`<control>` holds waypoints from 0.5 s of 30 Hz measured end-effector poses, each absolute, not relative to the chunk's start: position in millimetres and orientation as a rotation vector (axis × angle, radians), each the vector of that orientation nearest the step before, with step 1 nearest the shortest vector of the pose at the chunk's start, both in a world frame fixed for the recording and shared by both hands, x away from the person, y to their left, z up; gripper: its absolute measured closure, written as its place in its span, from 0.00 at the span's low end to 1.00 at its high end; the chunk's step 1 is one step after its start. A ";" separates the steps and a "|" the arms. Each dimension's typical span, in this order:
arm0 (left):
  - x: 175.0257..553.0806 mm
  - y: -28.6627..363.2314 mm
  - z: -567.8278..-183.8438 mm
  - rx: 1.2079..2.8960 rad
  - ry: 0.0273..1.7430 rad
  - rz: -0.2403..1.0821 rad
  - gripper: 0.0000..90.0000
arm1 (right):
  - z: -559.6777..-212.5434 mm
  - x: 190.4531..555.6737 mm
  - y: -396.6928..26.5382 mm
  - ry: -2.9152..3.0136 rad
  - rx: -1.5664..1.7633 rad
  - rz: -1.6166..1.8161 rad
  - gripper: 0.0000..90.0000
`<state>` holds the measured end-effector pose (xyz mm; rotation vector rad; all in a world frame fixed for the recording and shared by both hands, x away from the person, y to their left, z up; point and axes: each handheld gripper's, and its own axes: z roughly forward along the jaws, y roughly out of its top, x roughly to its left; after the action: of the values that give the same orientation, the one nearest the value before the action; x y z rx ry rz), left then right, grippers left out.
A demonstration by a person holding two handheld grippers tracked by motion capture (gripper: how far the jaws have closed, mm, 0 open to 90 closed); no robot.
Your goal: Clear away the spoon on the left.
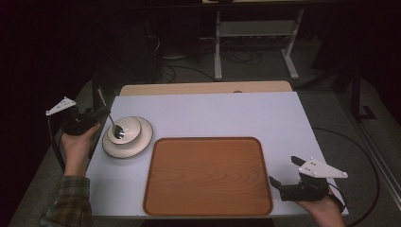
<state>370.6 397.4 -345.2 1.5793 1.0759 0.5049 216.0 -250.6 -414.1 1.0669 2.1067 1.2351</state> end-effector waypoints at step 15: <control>361.2 377.7 -324.0 1.615 1.009 0.451 0.99 | -414.6 216.7 -250.7 2.110 1.057 1.241 0.00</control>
<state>361.2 377.7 -324.0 1.6145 1.0093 0.4508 216.7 -250.7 -414.6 1.0574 2.1105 1.2407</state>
